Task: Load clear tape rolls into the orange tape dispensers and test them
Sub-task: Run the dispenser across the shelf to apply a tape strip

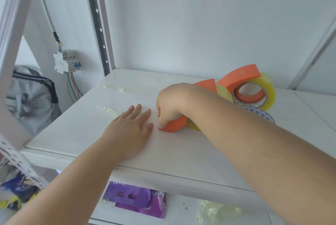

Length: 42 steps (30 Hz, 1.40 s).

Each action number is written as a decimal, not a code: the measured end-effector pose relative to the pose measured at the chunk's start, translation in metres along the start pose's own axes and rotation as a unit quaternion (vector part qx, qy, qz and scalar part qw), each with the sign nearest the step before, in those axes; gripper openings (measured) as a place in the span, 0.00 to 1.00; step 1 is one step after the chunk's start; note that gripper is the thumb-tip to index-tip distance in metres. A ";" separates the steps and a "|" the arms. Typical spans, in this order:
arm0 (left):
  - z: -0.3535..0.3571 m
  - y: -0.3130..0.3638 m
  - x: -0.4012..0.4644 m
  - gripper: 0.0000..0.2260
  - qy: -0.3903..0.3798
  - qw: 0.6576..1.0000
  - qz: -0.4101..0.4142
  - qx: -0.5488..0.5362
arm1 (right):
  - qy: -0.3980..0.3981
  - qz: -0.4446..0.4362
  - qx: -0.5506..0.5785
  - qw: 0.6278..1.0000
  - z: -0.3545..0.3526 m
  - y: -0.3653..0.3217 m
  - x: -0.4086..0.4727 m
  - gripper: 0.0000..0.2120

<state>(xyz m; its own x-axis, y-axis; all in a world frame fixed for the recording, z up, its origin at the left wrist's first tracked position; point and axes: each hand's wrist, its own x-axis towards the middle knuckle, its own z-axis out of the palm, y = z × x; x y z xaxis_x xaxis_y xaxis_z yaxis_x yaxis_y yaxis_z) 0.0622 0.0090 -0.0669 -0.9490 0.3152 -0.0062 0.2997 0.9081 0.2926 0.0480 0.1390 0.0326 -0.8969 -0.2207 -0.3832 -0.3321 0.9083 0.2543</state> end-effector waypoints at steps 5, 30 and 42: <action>0.002 -0.002 0.002 0.24 0.002 1.000 0.000 -0.001 | -0.009 0.002 0.017 1.000 -0.001 0.002 -0.001 0.22; 0.005 0.033 0.007 0.23 0.001 0.997 0.078 -0.017 | 0.012 0.042 0.027 0.999 0.011 0.019 -0.008 0.17; 0.011 0.042 -0.004 0.20 0.025 0.994 0.096 -0.055 | 0.016 0.031 0.020 0.999 0.014 0.022 -0.012 0.14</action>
<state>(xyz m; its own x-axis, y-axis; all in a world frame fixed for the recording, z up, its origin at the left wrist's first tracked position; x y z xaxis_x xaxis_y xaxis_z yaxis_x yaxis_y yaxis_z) 0.0799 0.0490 -0.0650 -0.8800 0.4630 0.1065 0.4655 0.7958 0.3872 0.0557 0.1661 0.0308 -0.9243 -0.1738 -0.3397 -0.2643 0.9337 0.2416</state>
